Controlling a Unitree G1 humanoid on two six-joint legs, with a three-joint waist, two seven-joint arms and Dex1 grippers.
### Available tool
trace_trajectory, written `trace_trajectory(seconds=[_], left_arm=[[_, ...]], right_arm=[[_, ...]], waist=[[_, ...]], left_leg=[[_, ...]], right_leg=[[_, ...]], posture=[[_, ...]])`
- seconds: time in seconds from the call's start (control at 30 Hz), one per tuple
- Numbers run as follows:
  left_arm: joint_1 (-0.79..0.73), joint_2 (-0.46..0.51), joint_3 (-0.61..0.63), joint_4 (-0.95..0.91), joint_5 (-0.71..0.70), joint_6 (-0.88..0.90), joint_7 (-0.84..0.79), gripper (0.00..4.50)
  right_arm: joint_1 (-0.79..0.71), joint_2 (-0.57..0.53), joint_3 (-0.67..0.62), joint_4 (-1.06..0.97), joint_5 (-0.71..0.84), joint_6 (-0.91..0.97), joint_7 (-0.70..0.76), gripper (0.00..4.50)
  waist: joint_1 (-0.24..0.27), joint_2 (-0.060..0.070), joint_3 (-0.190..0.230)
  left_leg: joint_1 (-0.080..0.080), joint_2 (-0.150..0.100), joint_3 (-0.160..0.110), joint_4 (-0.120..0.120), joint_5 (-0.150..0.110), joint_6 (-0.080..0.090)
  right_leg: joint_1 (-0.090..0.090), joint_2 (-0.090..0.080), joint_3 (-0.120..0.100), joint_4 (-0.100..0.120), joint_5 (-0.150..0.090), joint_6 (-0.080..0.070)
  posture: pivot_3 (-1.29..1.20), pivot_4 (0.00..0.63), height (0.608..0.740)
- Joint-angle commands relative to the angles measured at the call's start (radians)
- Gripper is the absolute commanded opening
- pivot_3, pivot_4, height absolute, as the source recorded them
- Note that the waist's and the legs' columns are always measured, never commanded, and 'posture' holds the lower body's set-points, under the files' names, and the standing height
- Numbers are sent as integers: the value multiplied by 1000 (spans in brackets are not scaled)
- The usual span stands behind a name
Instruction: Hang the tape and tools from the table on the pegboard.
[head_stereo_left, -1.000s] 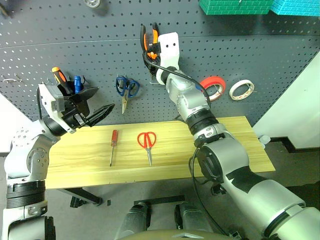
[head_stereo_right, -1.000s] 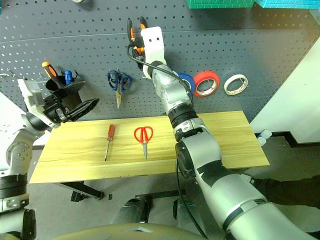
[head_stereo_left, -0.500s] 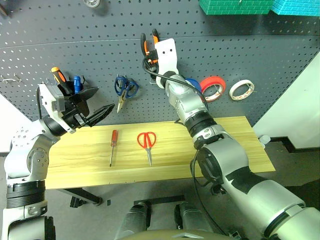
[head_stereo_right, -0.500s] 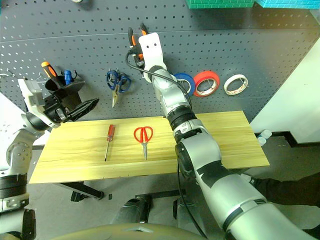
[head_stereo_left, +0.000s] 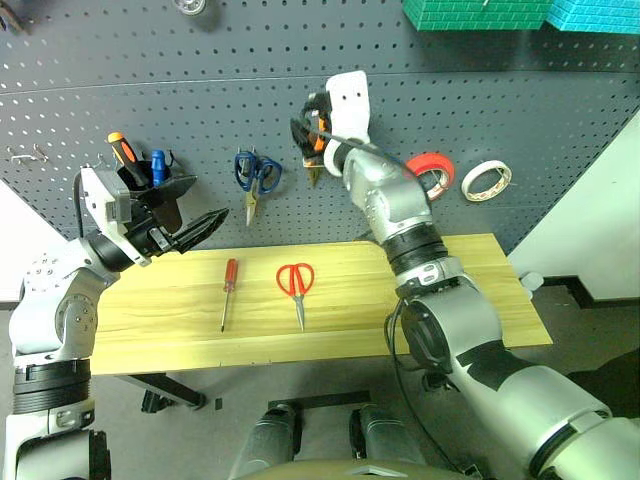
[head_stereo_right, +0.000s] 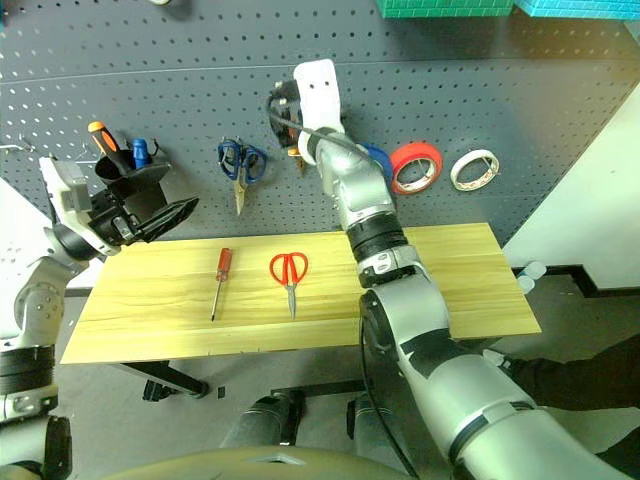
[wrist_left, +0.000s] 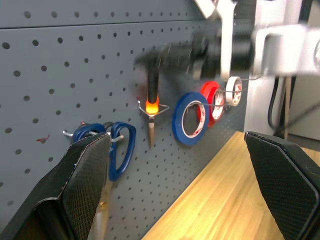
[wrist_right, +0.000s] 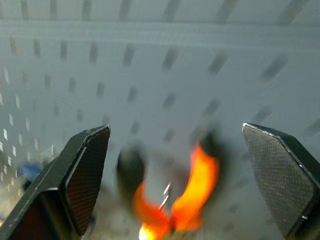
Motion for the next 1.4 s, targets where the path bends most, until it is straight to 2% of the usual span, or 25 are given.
trace_trajectory(seconds=[0.03,0.2,0.4,0.5,0.67,0.83,1.07,1.27,1.4], left_arm=[[-13,12,11,-9,-4,-10,-5,4500],[16,14,27,-23,-11,-4,-4,4500],[126,24,44,-68,-37,48,-4,4500],[185,30,36,-69,-15,27,-25,4500],[219,26,41,11,13,-13,-38,4500],[251,0,15,63,76,-59,-2,4500],[304,-34,-6,28,142,-55,94,4500],[332,-49,-35,16,232,-2,242,4500],[361,-93,-76,-56,263,92,353,4500]], right_arm=[[25,-34,-7,-212,50,116,42,4451],[74,-145,-56,-453,194,385,151,4451],[173,-348,-47,-621,398,685,396,4451],[220,-423,-16,-656,429,738,462,4451],[346,-537,108,-749,456,778,587,4451],[421,-517,171,-793,452,785,571,4451],[462,-474,277,-740,369,781,489,4451],[461,-397,327,-655,317,794,427,4451],[465,-405,347,-655,304,788,445,4451]], waist=[[4,0,0],[7,0,0],[3,0,0],[0,0,0],[4,0,0],[3,0,0],[9,0,2],[6,2,5],[9,2,9]], left_leg=[[0,0,1,-1,0,0],[-4,1,6,-4,1,2],[-6,2,9,-4,1,3],[-6,4,10,-4,1,3],[-10,8,12,1,-1,2],[-15,10,14,3,-3,5],[-18,9,17,3,-8,11],[-18,9,17,3,-8,11],[-18,9,17,3,-8,12]], right_leg=[[0,0,1,-1,0,0],[-6,-1,3,-2,1,-2],[-6,-2,3,-3,1,-1],[-6,-2,3,-4,0,0],[-6,-3,-2,-6,-1,1],[-6,-9,-10,-16,1,0],[-7,-21,-23,-19,4,1],[-8,-21,-23,-18,3,3],[-8,-22,-23,-19,2,4]], posture=[[138,49,740],[134,53,740],[118,63,740],[118,63,740],[120,68,740],[126,85,740],[135,126,740],[147,153,740],[155,166,740]])
